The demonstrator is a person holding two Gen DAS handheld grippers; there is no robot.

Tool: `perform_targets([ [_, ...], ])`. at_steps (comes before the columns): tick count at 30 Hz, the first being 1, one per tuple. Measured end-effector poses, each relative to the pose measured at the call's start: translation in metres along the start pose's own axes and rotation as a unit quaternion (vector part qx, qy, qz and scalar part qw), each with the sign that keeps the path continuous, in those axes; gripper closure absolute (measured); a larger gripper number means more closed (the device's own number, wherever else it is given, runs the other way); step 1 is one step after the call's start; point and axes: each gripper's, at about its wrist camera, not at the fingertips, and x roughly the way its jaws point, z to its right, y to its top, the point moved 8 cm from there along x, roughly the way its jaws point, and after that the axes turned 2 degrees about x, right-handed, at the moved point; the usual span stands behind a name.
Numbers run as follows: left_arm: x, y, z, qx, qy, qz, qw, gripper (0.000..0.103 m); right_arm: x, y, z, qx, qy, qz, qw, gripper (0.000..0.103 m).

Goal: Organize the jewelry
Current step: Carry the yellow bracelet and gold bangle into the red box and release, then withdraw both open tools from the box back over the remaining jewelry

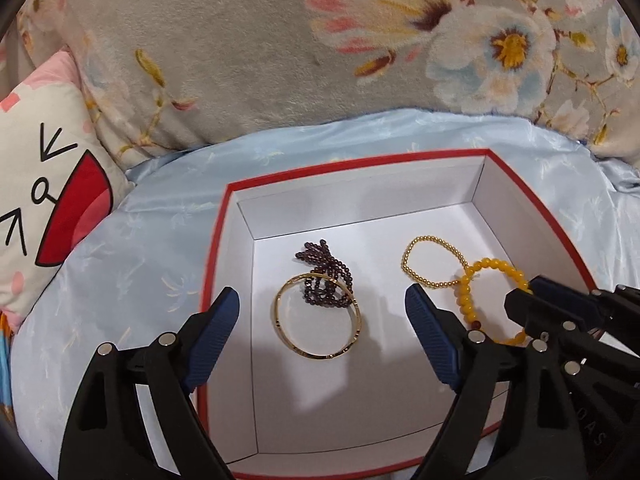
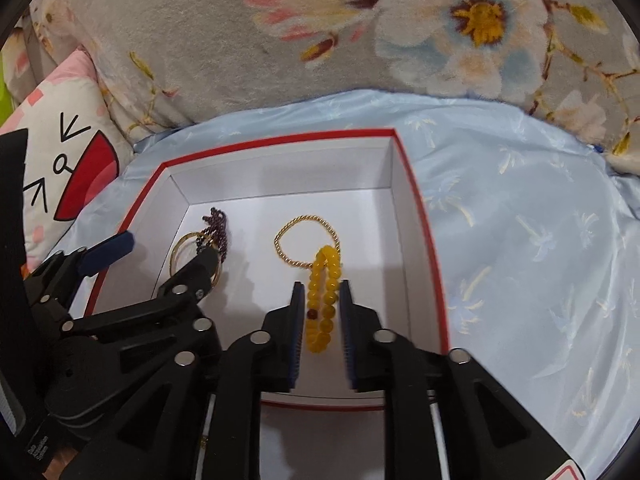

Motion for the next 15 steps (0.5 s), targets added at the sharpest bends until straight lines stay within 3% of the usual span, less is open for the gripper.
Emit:
perform_targets([
  [1,-0.002,0.0,-0.002,-0.009,-0.004,-0.001,1.0,0.022,-0.003,0.002,0.001,0.002,-0.002,0.006,1.0,0.067],
  [3,-0.009,0.001,-0.008,-0.02,-0.003,0.0,0.9998,0.022,-0.012,0.006,0.003,0.008,0.005,0.015,1.0,0.063],
  [15,-0.061,-0.008,-0.008,-0.022,0.0,0.011,0.9997,0.021,-0.076,0.003,-0.006,-0.001,0.013,0.053,0.998,0.056],
])
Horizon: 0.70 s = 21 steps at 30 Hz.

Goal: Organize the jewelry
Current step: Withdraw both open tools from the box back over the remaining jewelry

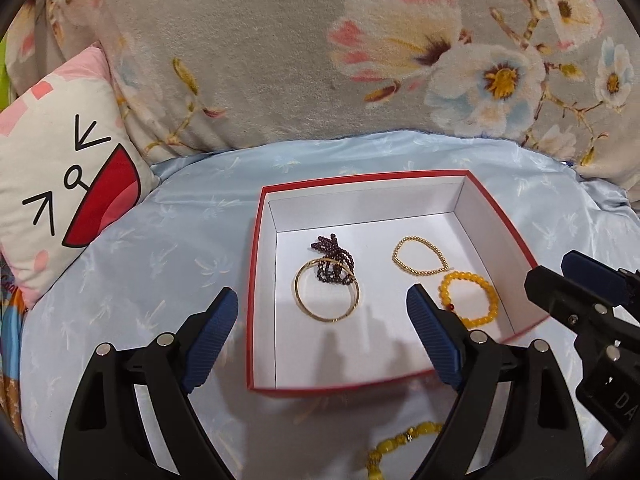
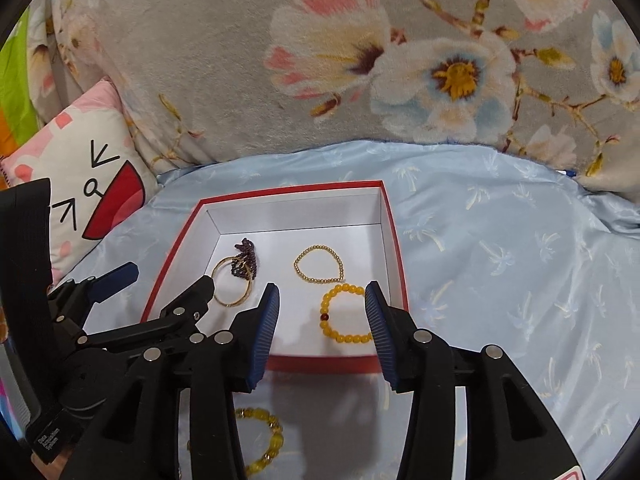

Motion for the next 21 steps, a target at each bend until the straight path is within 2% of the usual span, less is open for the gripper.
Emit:
perform_targets([
  [11,-0.035,-0.027,-0.002,-0.004,0.001,-0.01,0.9999,0.021,-0.045,-0.032,0.0,-0.002,-0.005,0.003,1.0,0.053],
  [21,-0.063,-0.073,-0.017,-0.03,-0.005,-0.036,0.9989,0.021,-0.074,-0.074,0.004,-0.01,-0.007,-0.012,1.0,0.052],
])
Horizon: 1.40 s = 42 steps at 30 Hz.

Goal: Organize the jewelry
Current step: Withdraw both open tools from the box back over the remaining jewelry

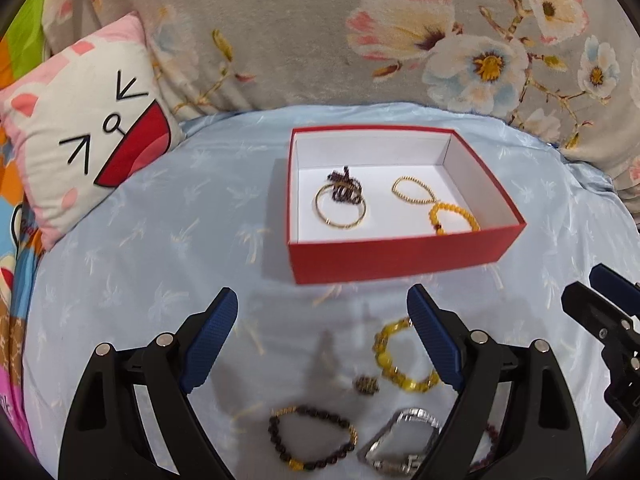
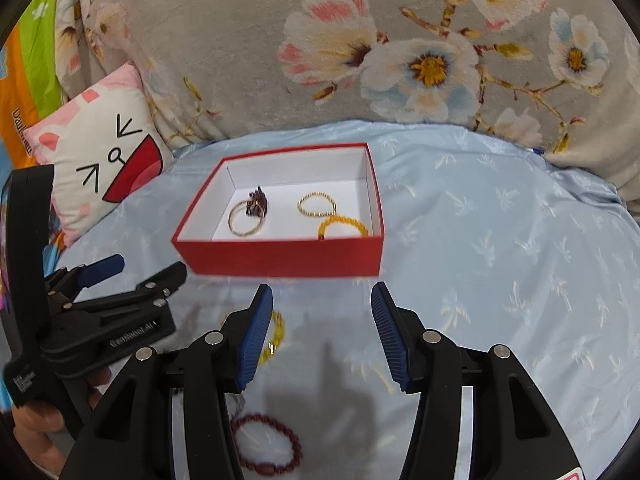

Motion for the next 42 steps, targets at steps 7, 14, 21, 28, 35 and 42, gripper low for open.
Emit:
perform_targets([
  [7,-0.01,-0.04,-0.012,-0.009,0.0,-0.026,0.9996,0.02,-0.014,-0.045,0.001,-0.008,0.003,-0.027,1.0,0.053],
  [14,-0.023,-0.089,-0.009,-0.001,-0.014,-0.057,0.9983,0.02,-0.02,-0.092,0.001,-0.016,0.0,-0.059,0.998,0.053],
  [21,-0.033,-0.124,0.016,0.018,-0.039,-0.066,0.9969,0.02,-0.028,-0.125,0.013,-0.014,-0.014,-0.079,0.997,0.053],
  [28,-0.025,-0.125,0.04,0.031,-0.059,-0.062,0.9959,0.029,-0.035,-0.131,0.025,0.003,-0.018,-0.08,0.997,0.053],
  [35,-0.011,-0.122,0.05,0.036,-0.065,-0.062,0.9953,0.037,-0.038,-0.133,0.031,0.012,-0.016,-0.079,0.997,0.053],
  [42,-0.005,-0.116,0.052,0.047,-0.047,-0.04,0.997,0.049,-0.033,-0.135,0.03,0.014,-0.01,-0.084,0.996,0.053],
])
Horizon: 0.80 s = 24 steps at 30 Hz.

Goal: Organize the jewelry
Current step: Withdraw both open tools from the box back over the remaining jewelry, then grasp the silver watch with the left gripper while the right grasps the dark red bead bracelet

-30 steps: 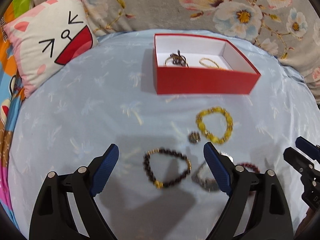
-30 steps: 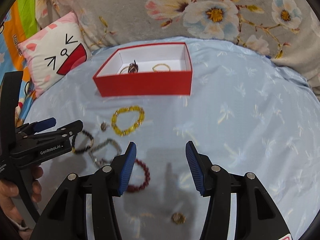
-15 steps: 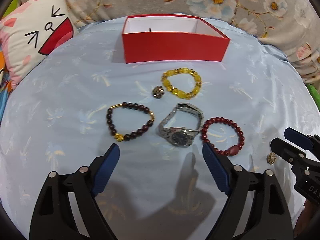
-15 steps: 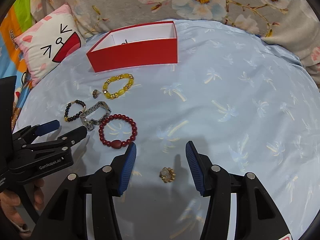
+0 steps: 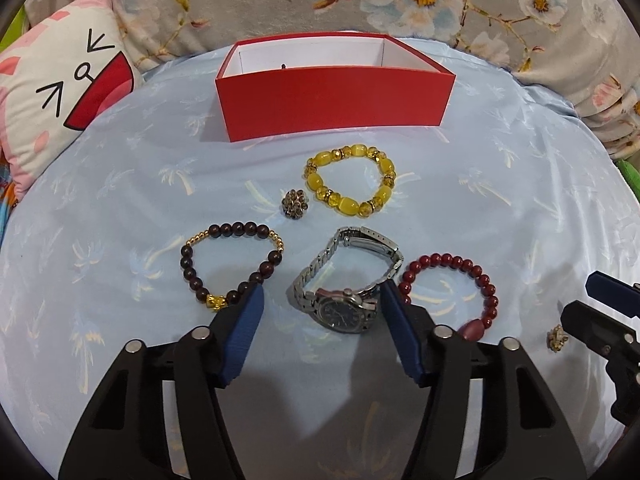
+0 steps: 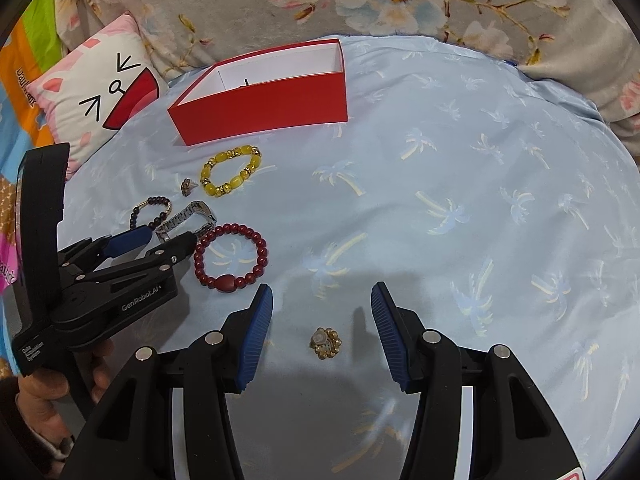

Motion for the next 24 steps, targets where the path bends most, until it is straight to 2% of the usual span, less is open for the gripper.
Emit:
perform_targets([
  [4,-0.002,0.001,0.003,0.007,-0.005,0.001,1.0,0.07,0.003,-0.001,-0.004,-0.003,0.006,-0.004,1.0,0.053],
  [12,-0.009,-0.002,0.002,-0.007,-0.025,-0.007,0.9996,0.077,0.009,-0.005,-0.021,-0.018,0.021,-0.01,1.0,0.052],
  [13,-0.01,-0.003,0.003,-0.005,-0.031,-0.008,0.9995,0.094,0.01,-0.006,-0.025,-0.021,0.025,-0.013,0.999,0.052],
  [17,-0.015,-0.007,0.0,-0.008,-0.033,-0.016,0.9993,0.094,0.016,-0.009,-0.039,-0.028,0.043,-0.021,0.998,0.052],
  [24,-0.019,-0.015,-0.009,-0.011,-0.034,-0.017,0.9992,0.094,0.021,-0.008,-0.054,-0.045,0.046,-0.022,0.998,0.052],
])
